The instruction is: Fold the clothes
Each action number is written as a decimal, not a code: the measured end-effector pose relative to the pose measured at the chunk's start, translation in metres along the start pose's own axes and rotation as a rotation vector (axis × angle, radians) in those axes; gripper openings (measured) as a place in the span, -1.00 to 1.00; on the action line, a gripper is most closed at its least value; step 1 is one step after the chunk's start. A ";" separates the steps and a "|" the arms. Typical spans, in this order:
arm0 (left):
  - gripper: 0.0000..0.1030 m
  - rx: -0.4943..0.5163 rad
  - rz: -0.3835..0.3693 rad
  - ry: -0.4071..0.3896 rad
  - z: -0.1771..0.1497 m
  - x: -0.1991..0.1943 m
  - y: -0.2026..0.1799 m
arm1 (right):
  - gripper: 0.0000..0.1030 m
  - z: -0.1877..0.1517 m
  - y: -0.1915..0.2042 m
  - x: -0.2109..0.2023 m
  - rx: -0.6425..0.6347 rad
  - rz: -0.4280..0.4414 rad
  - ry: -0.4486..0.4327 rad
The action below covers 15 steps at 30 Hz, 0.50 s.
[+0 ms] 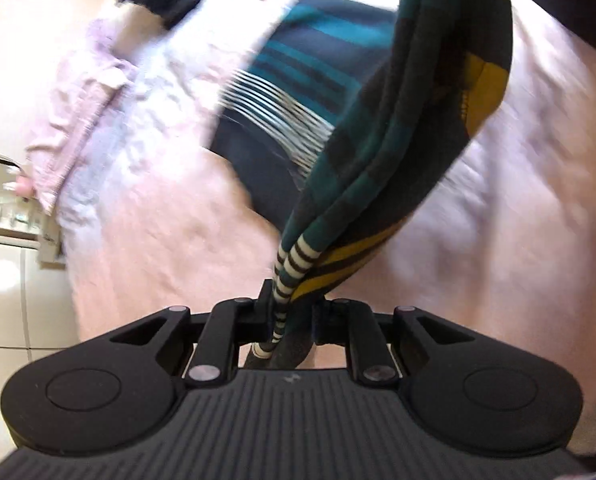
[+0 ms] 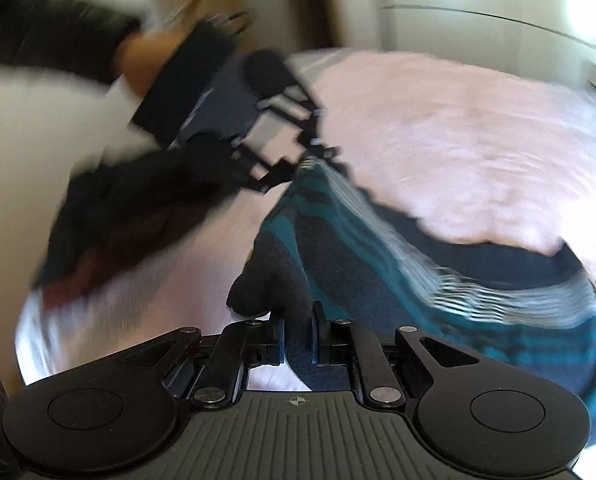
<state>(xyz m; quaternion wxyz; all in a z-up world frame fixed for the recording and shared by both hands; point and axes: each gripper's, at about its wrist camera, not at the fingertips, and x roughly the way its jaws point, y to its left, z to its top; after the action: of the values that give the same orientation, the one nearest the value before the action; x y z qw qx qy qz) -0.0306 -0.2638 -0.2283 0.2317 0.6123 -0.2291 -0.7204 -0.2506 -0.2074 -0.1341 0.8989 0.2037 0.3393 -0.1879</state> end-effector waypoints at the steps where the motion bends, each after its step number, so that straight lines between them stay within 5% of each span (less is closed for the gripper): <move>1: -0.74 -0.002 0.001 -0.008 0.014 0.002 0.018 | -0.80 0.003 -0.016 -0.014 0.069 -0.013 -0.039; 7: -0.73 0.059 -0.048 -0.046 0.113 0.055 0.101 | -0.80 -0.022 -0.130 -0.077 0.497 -0.106 -0.227; 15: -0.71 0.052 -0.226 -0.016 0.182 0.205 0.110 | -0.80 -0.104 -0.250 -0.066 0.863 -0.113 -0.277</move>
<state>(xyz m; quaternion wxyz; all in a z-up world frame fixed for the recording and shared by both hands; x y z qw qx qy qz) -0.2342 -0.4683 -0.2937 0.1314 0.6342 -0.1790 -0.7406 -0.4711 -0.3549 -0.2200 0.7570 0.5139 0.1171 -0.3863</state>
